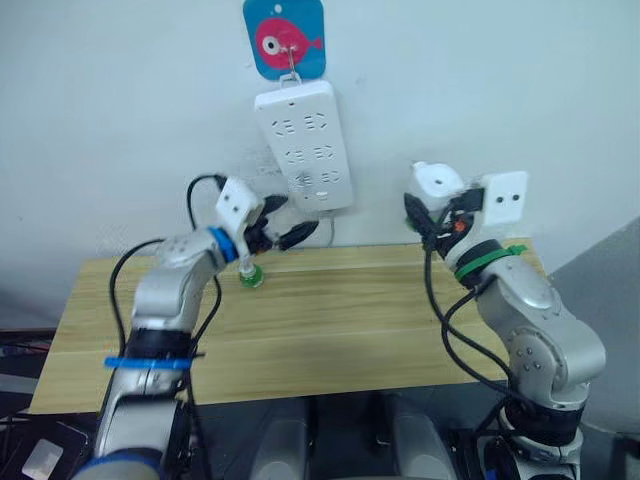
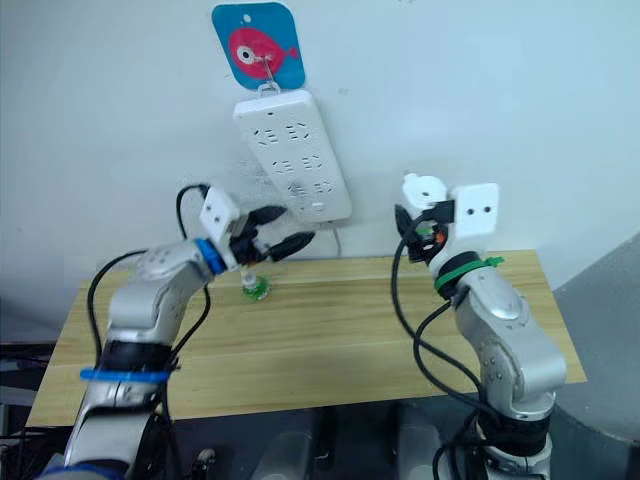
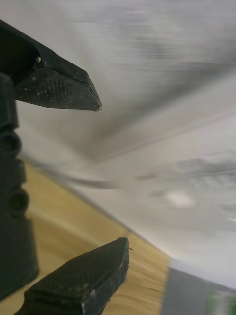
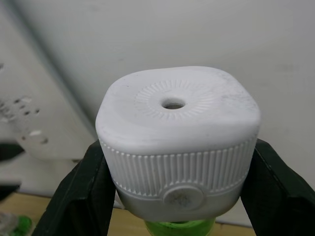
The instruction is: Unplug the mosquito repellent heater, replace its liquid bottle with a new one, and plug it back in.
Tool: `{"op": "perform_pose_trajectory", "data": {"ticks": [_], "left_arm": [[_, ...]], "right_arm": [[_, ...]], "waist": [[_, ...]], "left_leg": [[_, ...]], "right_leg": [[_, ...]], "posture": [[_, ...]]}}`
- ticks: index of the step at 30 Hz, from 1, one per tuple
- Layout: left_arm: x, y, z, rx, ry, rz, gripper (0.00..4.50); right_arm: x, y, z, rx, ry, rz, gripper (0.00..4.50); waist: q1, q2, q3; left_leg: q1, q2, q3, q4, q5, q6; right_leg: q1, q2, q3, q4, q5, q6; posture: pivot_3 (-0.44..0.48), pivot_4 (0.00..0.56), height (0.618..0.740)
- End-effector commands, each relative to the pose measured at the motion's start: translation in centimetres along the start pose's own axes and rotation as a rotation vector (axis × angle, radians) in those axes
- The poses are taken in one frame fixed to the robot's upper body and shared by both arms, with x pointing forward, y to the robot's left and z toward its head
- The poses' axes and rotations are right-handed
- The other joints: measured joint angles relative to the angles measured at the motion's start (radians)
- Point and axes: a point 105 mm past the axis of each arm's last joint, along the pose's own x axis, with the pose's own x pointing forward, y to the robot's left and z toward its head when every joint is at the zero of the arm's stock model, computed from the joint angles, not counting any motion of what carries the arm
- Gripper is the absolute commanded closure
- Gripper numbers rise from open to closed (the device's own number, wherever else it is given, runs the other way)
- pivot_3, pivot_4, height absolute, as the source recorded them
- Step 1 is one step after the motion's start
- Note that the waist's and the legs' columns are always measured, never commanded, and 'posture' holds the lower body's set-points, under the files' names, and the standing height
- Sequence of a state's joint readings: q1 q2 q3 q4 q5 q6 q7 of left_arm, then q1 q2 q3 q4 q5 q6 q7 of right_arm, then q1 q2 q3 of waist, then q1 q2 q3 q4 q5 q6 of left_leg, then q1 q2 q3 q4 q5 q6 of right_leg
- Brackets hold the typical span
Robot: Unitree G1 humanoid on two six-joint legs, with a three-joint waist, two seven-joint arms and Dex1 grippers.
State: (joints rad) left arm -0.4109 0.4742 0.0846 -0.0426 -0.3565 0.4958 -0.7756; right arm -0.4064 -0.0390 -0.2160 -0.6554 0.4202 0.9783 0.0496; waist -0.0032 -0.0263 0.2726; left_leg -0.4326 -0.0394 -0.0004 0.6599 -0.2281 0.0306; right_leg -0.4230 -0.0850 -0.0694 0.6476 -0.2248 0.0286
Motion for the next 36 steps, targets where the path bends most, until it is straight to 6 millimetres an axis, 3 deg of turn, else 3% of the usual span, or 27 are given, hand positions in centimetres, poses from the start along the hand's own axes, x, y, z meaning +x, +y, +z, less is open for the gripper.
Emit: {"op": "perform_pose_trajectory", "data": {"ticks": [1,4,6,11,18,33,36], "left_arm": [[-1.8,-2.7,1.3,0.071,-0.059,-0.023,0.02],[-1.9,-6.7,2.0,0.138,-0.13,-0.143,0.02],[-1.2,-7.9,2.6,0.169,-0.172,-0.178,0.02],[3.6,-10.7,4.9,0.205,-0.32,-0.23,0.02],[6.8,-10.8,6.2,0.202,-0.404,-0.199,0.02],[7.7,-10.3,7.7,0.188,-0.472,-0.229,0.02],[7.7,-10.5,7.3,0.173,-0.464,-0.246,0.66]], "right_arm": [[-0.2,0.4,0.2,0.259,-0.014,0.072,1.51],[-0.1,1.0,-0.2,0.549,-0.004,0.143,1.51],[-0.1,1.1,-0.4,0.634,0.013,0.163,1.51],[0.1,1.4,-0.2,0.835,0.034,0.215,1.51],[0.1,2.1,0.8,0.893,0.034,0.237,1.51],[-0.8,3.2,1.4,0.873,0.051,0.275,1.51],[-0.8,3.1,1.4,0.864,0.051,0.275,1.51]], "waist": [[0.003,0.0,0.0],[0.014,0.001,0.0],[0.031,0.001,0.0],[0.04,0.003,-0.001],[0.018,0.004,-0.002],[0.016,0.004,-0.002],[0.016,0.004,-0.002]], "left_leg": [[0.0,0.0,0.0,0.0,0.0,0.0],[0.0,-0.001,0.0,0.0,-0.001,-0.001],[-0.001,-0.001,0.0,0.0,-0.001,0.0],[0.0,-0.002,0.001,0.002,0.001,0.003],[0.0,-0.001,0.004,0.001,0.001,0.004],[-0.001,-0.001,0.004,0.002,0.001,0.005],[-0.001,-0.001,0.005,0.002,0.001,0.005]], "right_leg": [[0.0,0.0,0.0,0.0,0.0,0.0],[0.001,-0.001,0.0,-0.002,0.0,0.0],[0.001,-0.002,0.0,-0.002,0.0,0.0],[0.002,-0.001,0.0,-0.002,0.003,0.0],[0.0,0.001,0.002,0.001,0.003,0.001],[0.001,0.001,0.002,0.0,0.003,0.001],[0.001,0.001,0.002,0.0,0.003,0.001]], "posture": [[0.046,0.236,0.74],[0.06,0.225,0.74],[0.074,0.217,0.74],[0.082,0.21,0.74],[0.059,0.209,0.74],[0.021,0.2,0.74],[0.021,0.2,0.74]]}}
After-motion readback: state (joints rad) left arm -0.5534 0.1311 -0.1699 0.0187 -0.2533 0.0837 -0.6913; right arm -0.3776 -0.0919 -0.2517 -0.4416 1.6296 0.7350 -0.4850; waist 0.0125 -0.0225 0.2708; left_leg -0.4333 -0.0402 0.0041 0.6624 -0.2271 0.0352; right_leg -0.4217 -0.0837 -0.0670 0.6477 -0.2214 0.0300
